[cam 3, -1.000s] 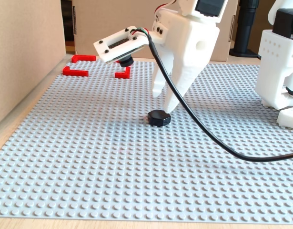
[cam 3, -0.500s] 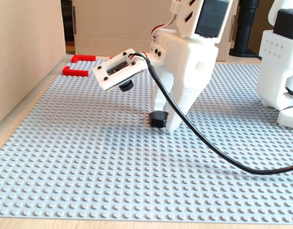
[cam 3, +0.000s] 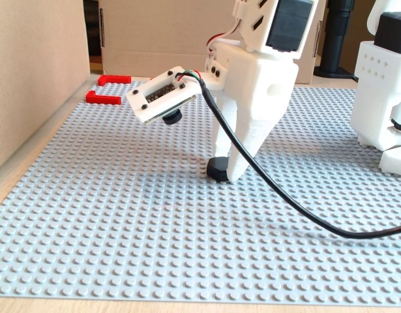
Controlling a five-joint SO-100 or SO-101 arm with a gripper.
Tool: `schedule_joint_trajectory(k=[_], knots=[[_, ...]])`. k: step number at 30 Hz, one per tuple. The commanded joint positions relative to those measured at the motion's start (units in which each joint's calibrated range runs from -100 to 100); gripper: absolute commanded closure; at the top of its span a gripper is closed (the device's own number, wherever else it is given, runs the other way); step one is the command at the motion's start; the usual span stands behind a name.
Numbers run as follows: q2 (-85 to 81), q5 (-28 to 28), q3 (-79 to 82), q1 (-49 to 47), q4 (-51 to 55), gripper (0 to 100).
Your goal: Grab the Lego and store it in red box
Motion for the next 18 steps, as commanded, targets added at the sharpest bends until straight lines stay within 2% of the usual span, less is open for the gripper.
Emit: schedule_joint_trajectory(k=[1, 9, 18], knots=[[-0.2, 0.1, -1.1, -0.3, -0.5, 97], [-7.2, 0.2, -7.5, -0.4, 9.5, 97], [-24.2, 0.3, -24.7, 1.1, 30.0, 97]])
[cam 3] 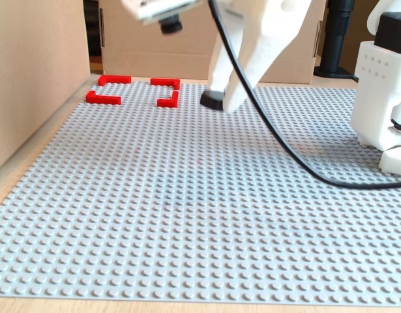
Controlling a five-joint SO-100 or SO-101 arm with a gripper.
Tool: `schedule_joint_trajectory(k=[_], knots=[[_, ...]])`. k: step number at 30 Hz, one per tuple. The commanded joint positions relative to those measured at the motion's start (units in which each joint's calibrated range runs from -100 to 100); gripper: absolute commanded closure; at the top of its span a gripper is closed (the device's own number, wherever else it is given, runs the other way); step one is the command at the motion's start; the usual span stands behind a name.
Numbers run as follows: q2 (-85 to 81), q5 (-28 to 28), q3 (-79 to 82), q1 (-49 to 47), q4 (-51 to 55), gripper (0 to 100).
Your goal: Grab the Lego and store it in red box
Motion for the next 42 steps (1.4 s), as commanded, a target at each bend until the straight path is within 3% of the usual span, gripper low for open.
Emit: schedule_joint_trajectory(k=[1, 5, 14, 26, 33, 42], knots=[[-5.9, 0.3, -9.5, 2.7, 7.3, 97], [-9.7, 2.8, -16.9, 10.2, 12.2, 97], [-10.6, 4.2, -23.7, 26.4, 12.4, 97], [-9.5, 3.0, -17.5, 30.4, 0.9, 97], [2.9, 2.2, -21.9, 37.2, -4.8, 97], [20.5, 1.7, -30.7, 36.6, -7.6, 97]])
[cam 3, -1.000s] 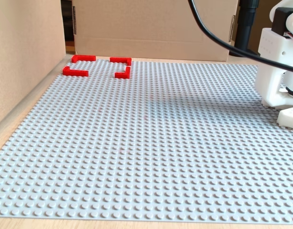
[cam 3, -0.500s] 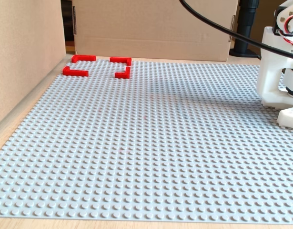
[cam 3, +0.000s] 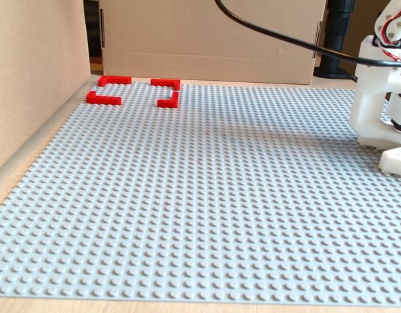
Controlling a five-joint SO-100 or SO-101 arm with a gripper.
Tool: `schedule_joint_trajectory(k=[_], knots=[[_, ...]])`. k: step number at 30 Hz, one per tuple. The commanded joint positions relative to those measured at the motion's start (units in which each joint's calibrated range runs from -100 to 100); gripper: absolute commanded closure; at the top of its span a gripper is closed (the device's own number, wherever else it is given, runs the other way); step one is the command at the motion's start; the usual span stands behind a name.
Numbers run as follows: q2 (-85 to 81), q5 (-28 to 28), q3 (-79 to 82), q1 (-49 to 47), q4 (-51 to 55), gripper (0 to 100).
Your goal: Grab the Lego and store it in red box
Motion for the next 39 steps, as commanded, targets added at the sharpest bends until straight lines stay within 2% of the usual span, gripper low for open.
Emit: schedule_joint_trajectory(k=[1, 18, 39], knots=[[7.1, -0.5, -3.8, -0.7, -2.8, 97], [27.0, -0.4, -3.0, -0.7, -13.2, 97], [32.3, -0.5, 0.4, 2.8, -20.5, 97]])
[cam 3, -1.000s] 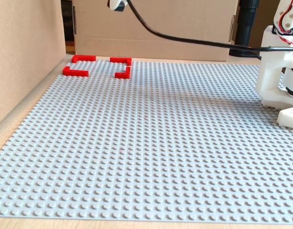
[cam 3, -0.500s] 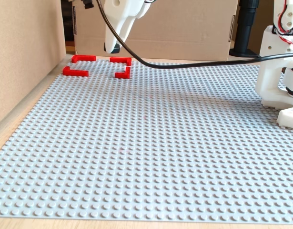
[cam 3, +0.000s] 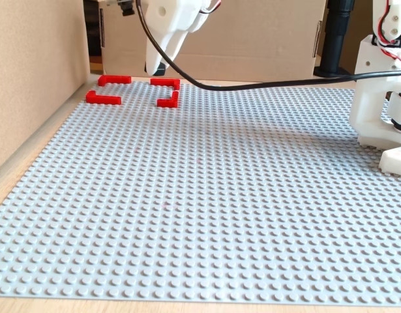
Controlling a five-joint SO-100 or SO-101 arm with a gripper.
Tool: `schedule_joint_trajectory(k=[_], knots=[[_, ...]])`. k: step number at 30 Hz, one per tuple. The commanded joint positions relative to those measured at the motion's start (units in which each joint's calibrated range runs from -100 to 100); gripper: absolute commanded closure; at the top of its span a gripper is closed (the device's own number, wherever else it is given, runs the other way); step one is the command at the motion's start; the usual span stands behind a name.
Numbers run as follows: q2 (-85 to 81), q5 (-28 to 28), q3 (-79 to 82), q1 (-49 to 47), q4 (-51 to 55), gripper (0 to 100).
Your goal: Grab the Lego and store it in red box
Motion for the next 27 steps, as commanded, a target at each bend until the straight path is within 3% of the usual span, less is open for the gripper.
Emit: schedule_joint_trajectory(k=[1, 7, 18, 27], knots=[[0.1, -0.1, -0.5, 0.4, -1.1, 97], [0.0, -0.1, -0.5, -0.2, -0.7, 89], [-0.6, -0.6, -0.6, -0.4, 0.1, 88], [-0.6, -0.2, -0.6, -0.4, 0.1, 76]])
